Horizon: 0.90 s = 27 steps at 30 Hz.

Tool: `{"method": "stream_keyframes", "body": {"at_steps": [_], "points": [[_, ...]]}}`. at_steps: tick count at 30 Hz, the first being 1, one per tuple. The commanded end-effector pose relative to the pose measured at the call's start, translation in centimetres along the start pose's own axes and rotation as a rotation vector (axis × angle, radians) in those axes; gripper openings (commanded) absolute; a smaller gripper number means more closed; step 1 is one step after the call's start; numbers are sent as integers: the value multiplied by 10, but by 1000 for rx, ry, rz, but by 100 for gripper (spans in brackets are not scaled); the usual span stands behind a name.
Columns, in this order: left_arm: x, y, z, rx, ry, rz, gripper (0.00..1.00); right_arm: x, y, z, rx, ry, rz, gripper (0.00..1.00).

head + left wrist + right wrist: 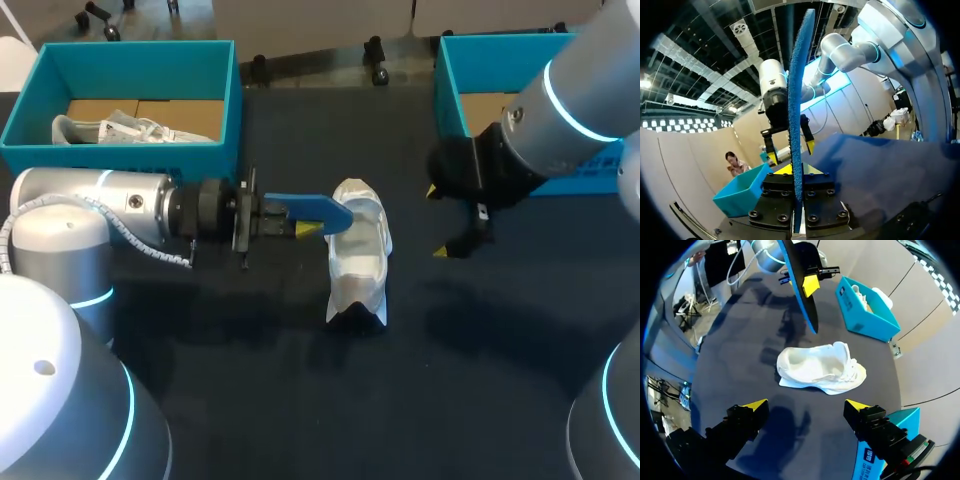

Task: Take the shoe out of the shoebox, open the shoe tongue, remove and reinsert the insole, then place the shoe into the shoebox

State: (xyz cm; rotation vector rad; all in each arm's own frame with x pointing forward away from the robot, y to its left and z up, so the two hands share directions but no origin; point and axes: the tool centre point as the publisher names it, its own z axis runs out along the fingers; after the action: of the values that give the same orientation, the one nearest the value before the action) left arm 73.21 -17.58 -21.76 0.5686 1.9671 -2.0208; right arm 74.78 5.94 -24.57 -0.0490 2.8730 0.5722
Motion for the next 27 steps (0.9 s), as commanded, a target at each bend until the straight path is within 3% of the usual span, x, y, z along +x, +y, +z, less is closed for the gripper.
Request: {"method": "stream_keyframes", "body": {"at_steps": [1,15,27], "points": [[-1,9,-2,9,-7,-26,0,-1,-6,7,-12,-3,-7,100],[4,23,5,37,-44,-52,0,-10,-15,29,-21,13,-32,100],[4,40,14,22,-34,-43,0,-14,-20,35,-36,24,-40,100]]}}
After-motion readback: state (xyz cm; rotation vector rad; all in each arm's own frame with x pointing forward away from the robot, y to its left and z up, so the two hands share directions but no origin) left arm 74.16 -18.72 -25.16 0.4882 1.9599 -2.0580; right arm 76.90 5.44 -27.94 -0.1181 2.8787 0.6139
